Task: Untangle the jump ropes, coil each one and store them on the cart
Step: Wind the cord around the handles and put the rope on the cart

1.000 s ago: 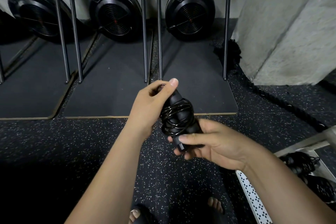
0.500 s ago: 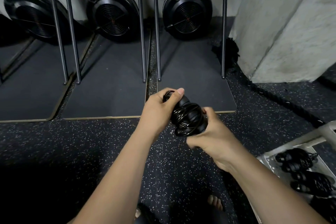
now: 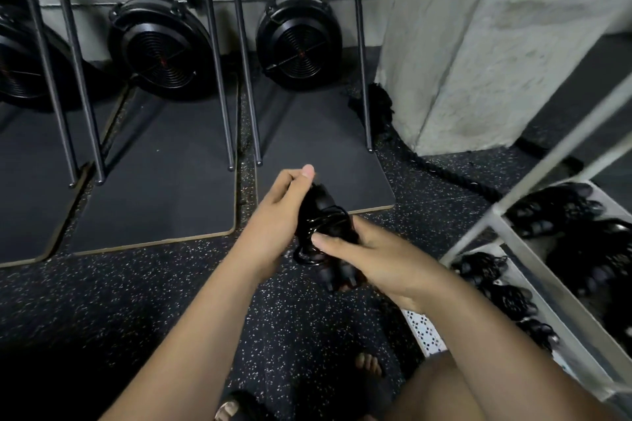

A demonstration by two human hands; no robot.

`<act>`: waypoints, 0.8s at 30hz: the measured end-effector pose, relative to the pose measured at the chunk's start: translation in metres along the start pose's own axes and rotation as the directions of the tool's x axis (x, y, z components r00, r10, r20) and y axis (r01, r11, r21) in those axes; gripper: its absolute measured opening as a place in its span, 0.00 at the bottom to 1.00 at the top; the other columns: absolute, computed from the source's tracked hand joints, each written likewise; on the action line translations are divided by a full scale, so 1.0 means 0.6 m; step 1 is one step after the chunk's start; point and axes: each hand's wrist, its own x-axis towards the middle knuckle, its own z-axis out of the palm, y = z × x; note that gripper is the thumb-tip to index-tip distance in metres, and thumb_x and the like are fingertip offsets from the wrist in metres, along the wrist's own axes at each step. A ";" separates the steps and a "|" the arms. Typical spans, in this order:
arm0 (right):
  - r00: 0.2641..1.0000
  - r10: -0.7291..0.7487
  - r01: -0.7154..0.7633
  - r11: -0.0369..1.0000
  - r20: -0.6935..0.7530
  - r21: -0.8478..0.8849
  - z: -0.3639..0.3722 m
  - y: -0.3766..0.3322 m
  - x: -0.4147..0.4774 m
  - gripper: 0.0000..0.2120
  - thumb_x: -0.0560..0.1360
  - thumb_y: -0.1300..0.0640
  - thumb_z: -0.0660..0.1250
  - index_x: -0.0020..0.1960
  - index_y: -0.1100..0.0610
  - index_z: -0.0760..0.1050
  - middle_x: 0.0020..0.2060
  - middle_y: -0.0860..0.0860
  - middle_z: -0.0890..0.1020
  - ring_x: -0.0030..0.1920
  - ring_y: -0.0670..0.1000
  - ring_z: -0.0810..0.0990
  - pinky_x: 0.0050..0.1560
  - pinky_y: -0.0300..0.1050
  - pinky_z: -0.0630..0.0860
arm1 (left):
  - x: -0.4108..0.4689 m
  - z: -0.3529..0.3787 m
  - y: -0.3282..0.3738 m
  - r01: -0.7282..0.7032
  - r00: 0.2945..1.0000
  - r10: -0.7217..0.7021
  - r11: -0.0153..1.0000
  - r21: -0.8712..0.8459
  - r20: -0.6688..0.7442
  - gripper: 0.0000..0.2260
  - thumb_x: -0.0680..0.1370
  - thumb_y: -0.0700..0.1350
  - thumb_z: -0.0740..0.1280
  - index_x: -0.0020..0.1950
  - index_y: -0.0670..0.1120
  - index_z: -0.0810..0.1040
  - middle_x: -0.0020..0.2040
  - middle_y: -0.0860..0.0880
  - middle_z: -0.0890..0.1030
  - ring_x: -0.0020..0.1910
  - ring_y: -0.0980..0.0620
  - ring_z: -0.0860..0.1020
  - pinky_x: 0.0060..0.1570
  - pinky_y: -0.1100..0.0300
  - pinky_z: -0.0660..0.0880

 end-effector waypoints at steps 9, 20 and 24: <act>0.967 -0.096 0.140 0.974 -0.235 0.178 -0.105 0.062 -0.268 0.18 0.81 0.43 0.70 0.67 0.49 0.80 0.54 0.47 0.89 0.55 0.46 0.87 0.54 0.41 0.79 | -0.160 0.203 0.085 0.038 0.929 -0.029 0.999 -0.017 0.369 0.16 0.84 0.64 0.63 0.64 0.57 0.79 0.59 0.49 0.84 0.61 0.51 0.82 0.71 0.43 0.74; 0.910 -0.132 0.209 0.964 -0.393 0.162 -0.167 0.168 -0.542 0.18 0.84 0.50 0.68 0.73 0.48 0.75 0.61 0.43 0.86 0.60 0.42 0.84 0.58 0.38 0.81 | -0.317 0.364 0.082 0.104 0.787 -0.143 0.990 0.098 0.600 0.15 0.85 0.63 0.60 0.64 0.59 0.81 0.57 0.65 0.86 0.62 0.65 0.81 0.64 0.62 0.78; 0.893 -0.029 0.117 0.978 -0.450 0.170 -0.187 0.240 -0.606 0.16 0.83 0.48 0.71 0.69 0.48 0.78 0.58 0.46 0.87 0.56 0.44 0.86 0.54 0.41 0.80 | -0.359 0.428 0.038 0.118 0.732 -0.240 0.966 0.228 0.637 0.08 0.85 0.58 0.65 0.51 0.60 0.82 0.47 0.74 0.83 0.50 0.76 0.79 0.40 0.74 0.78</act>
